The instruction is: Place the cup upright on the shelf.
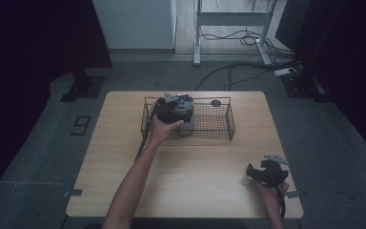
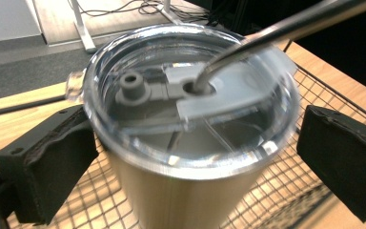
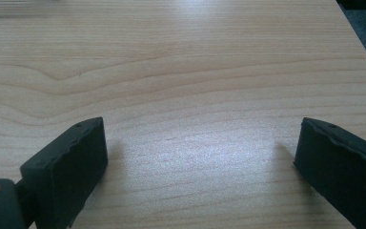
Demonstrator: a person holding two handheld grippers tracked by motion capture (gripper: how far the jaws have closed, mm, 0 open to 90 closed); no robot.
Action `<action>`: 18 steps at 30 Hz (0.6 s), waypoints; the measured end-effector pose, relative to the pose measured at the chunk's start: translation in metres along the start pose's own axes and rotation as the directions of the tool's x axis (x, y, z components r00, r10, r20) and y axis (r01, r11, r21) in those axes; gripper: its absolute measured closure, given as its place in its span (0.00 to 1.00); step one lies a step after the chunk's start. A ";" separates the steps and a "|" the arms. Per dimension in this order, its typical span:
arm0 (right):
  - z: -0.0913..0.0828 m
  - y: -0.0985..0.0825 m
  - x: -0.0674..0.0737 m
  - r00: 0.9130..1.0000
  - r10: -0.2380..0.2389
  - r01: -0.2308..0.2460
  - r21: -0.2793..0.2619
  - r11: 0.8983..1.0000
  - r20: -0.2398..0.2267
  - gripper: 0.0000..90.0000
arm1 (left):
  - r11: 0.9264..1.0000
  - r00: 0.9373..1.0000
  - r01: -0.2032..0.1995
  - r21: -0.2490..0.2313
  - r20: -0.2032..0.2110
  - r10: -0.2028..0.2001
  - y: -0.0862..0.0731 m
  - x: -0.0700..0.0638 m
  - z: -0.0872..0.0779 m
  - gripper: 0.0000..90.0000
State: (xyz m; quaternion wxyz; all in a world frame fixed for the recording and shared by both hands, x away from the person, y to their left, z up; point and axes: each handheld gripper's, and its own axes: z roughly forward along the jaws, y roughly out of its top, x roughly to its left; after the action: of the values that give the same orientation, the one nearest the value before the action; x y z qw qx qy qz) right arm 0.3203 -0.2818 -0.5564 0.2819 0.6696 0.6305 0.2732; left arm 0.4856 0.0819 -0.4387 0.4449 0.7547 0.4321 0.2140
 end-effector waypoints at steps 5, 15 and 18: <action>0.000 0.000 0.000 1.000 0.000 0.000 0.000 1.000 0.000 0.04 | 0.999 1.000 -0.026 -0.019 -0.007 0.026 -0.006 -0.001 -0.019 0.00; 0.000 0.000 0.000 1.000 0.001 -0.001 0.003 1.000 0.001 0.04 | 0.999 0.998 -0.052 -0.009 0.034 0.053 -0.029 -0.007 -0.057 0.00; 0.000 0.000 0.000 1.000 0.001 -0.001 0.001 1.000 0.001 0.04 | 0.998 0.998 -0.054 -0.013 0.031 0.054 -0.039 -0.007 -0.069 0.01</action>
State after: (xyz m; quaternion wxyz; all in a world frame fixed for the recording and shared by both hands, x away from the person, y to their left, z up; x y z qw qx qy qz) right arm 0.3203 -0.2816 -0.5562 0.2816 0.6703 0.6301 0.2727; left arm 0.4152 0.1190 -0.4357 0.4500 0.7667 0.4033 0.2168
